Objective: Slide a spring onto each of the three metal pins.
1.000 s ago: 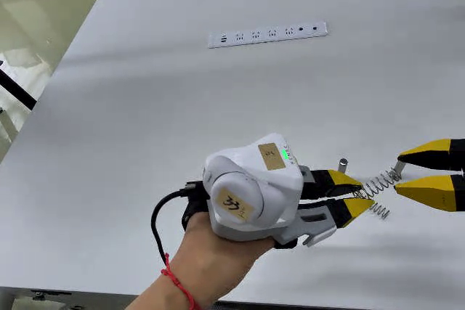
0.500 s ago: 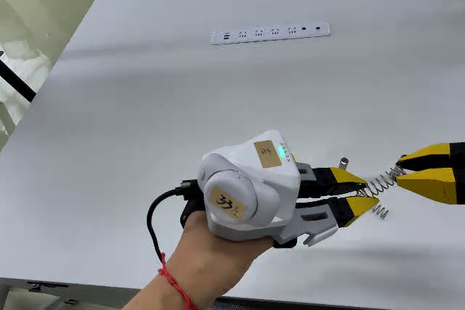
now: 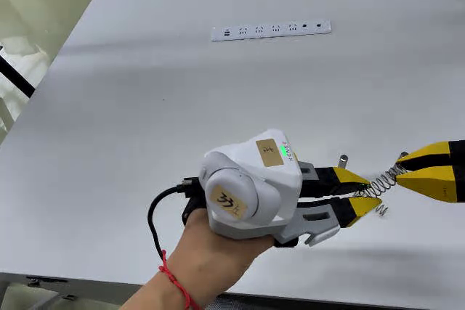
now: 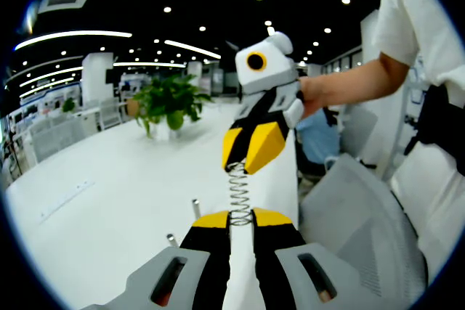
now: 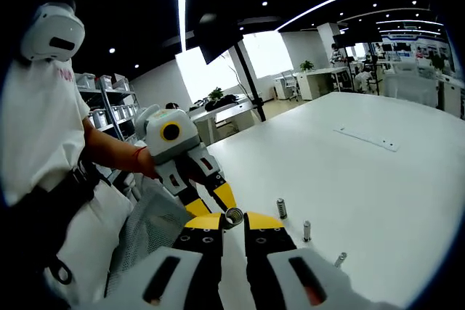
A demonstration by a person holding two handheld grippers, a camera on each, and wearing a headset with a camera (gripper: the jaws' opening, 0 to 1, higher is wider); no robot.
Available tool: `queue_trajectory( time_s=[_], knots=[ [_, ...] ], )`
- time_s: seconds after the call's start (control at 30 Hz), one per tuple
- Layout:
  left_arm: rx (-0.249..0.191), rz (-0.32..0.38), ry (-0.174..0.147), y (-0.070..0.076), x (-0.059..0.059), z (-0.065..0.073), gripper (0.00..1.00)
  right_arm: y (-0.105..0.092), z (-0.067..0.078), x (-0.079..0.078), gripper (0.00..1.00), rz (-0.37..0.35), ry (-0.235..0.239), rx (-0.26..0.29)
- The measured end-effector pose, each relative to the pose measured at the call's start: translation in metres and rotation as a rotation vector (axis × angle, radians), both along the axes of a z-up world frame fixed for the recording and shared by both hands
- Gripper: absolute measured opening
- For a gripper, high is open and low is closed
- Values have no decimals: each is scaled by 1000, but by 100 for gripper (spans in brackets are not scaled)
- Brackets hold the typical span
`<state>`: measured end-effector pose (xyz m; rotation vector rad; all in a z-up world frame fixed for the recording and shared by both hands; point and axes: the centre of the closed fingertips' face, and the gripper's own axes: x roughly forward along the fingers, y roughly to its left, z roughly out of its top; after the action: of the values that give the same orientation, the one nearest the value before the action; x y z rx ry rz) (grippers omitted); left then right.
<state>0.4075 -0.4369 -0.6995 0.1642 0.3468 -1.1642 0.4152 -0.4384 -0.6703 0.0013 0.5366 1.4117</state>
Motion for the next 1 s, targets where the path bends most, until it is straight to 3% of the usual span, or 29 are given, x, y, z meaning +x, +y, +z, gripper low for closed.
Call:
queue_trajectory(
  time_s=[0.33, 1.0],
  knots=[
    [0, -8, 7, -2, -4, -2, 10, 9, 7, -9, 12, 54, -49, -50],
    [-9, -17, 7, -3, -9, -6, 10, 8, 4, -17, 15, 162, -118, -153]
  ],
)
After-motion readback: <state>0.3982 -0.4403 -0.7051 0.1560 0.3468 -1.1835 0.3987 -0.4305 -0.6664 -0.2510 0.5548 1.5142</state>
